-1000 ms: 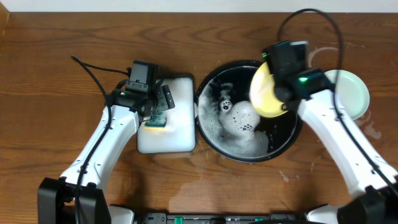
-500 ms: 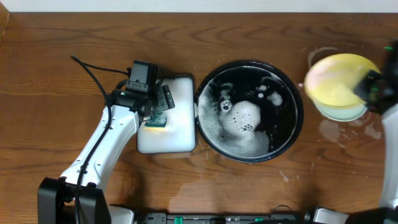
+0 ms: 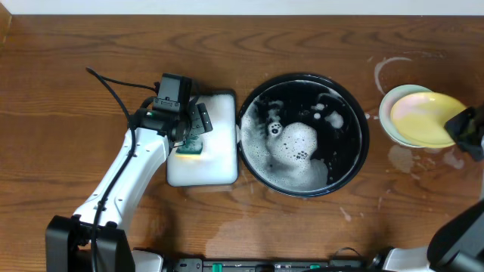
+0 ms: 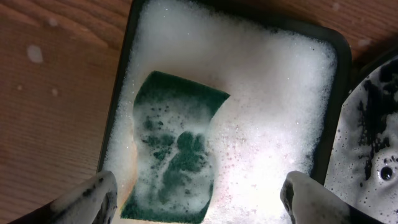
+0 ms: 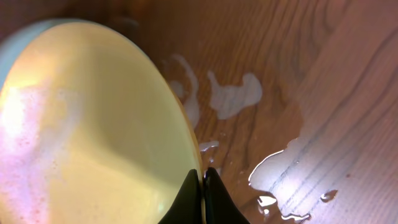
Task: Clean dirty plates on tray and stack at the side
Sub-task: 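Carry the yellow plate right and set it on the green plate stack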
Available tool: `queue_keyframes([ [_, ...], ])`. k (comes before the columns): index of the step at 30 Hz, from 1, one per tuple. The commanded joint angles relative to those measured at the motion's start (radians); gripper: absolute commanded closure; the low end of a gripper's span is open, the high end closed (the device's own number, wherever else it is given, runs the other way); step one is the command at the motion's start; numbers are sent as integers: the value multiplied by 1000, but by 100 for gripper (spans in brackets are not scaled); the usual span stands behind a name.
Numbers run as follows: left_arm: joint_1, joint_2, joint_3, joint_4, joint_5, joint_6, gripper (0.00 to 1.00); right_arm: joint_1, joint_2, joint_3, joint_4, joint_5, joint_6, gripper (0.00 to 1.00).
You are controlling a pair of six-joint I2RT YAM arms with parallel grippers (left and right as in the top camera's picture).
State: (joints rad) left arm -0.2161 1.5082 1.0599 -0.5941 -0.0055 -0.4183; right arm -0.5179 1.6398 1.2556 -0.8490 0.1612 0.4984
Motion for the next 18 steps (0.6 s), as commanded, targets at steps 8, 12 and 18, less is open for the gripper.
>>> queue_keyframes([
  [8, 3, 3, 3, -1, -5, 3, 13, -3, 178, -35, 121, -118, -38, 77],
  [12, 3, 3, 3, -1, -5, 3, 13, -3, 180, -26, 162, -258, -98, 66],
  [18, 3, 3, 3, -1, -5, 3, 13, -2, 26, 4, 101, -290, -102, 53],
])
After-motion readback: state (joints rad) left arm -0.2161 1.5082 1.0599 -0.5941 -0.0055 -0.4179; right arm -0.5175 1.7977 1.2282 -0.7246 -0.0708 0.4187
